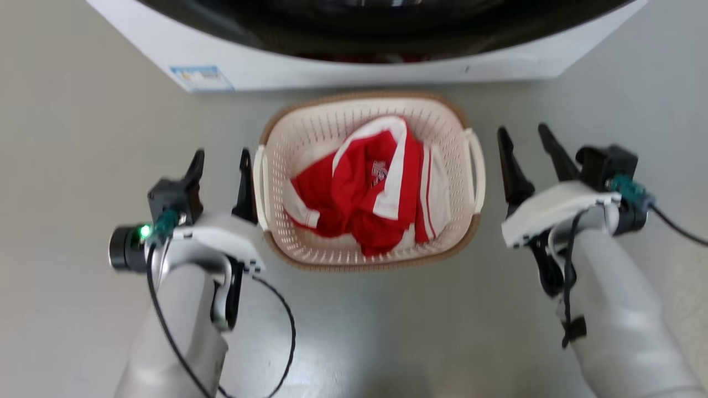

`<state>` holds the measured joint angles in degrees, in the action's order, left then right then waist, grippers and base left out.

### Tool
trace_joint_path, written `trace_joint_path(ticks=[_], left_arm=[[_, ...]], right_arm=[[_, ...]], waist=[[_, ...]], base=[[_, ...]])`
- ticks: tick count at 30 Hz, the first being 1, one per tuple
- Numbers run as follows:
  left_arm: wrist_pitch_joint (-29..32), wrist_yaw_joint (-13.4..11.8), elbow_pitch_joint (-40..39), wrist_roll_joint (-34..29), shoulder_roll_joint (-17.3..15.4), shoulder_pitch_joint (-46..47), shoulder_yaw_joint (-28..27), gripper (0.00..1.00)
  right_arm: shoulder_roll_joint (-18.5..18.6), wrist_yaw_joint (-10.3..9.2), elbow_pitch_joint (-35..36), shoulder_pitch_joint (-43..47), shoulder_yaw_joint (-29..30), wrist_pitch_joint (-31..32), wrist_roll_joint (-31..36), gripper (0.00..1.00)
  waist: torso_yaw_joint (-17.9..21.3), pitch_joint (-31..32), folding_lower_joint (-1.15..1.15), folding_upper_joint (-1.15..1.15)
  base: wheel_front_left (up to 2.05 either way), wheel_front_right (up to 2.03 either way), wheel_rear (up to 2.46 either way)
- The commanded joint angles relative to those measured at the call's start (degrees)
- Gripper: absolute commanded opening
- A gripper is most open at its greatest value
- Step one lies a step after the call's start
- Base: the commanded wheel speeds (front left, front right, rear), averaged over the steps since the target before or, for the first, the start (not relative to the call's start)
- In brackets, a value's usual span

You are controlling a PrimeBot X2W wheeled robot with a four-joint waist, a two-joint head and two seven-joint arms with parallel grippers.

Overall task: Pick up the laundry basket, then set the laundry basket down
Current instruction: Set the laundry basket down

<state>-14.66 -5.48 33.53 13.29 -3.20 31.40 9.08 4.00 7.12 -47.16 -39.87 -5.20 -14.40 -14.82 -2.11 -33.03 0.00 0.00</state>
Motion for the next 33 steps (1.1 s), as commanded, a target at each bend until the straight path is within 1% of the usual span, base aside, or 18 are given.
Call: trace_joint_path(ticks=[1, 7, 13, 21, 26, 33], left_arm=[[-0.34, 0.44, -2.62, -0.78, -0.93, -2.81, -2.20, 1.00], [-0.34, 1.29, -10.46, -2.78, -0.16, -10.77, -3.98, 1.00], [-0.34, 2.04, -16.67, -3.67, 0.20, -17.73, -4.08, 1.00], [-0.34, 1.75, -22.87, -4.14, 0.30, -27.39, -5.41, 1.00], [-0.34, 1.19, -27.25, -3.54, 0.31, -32.83, -5.32, 1.00], [-0.34, 0.44, -30.66, -3.57, 0.32, -38.32, -4.41, 1.00]], right_arm=[[-1.13, 0.36, 2.49, 3.03, -0.72, -0.60, -0.41, 1.00], [-1.13, 0.36, 9.68, 10.85, 0.65, -0.60, -1.75, 1.00], [-1.13, 0.36, 16.21, 18.09, 1.58, -0.60, -1.87, 1.00], [-1.13, 0.36, 23.54, 26.42, 1.26, -0.60, -3.06, 1.00], [-1.13, 0.36, 26.34, 31.77, 2.00, -0.60, -2.81, 1.00], [-1.13, 0.36, 29.32, 37.33, 3.03, -0.60, -2.32, 1.00]], waist=[[0.56, 3.77, 0.00, 0.00], [1.07, 9.97, 0.00, 0.00], [1.29, 15.58, 0.00, 0.00], [2.57, 22.56, 0.00, 0.00], [2.75, 26.33, 0.00, 0.00], [3.25, 30.02, 0.00, 0.00]], base=[[0.00, 0.00, 0.00], [0.00, 0.00, 0.00], [0.00, 0.00, 0.00], [0.00, 0.00, 0.00], [0.00, 0.00, 0.00], [0.00, 0.00, 0.00]])
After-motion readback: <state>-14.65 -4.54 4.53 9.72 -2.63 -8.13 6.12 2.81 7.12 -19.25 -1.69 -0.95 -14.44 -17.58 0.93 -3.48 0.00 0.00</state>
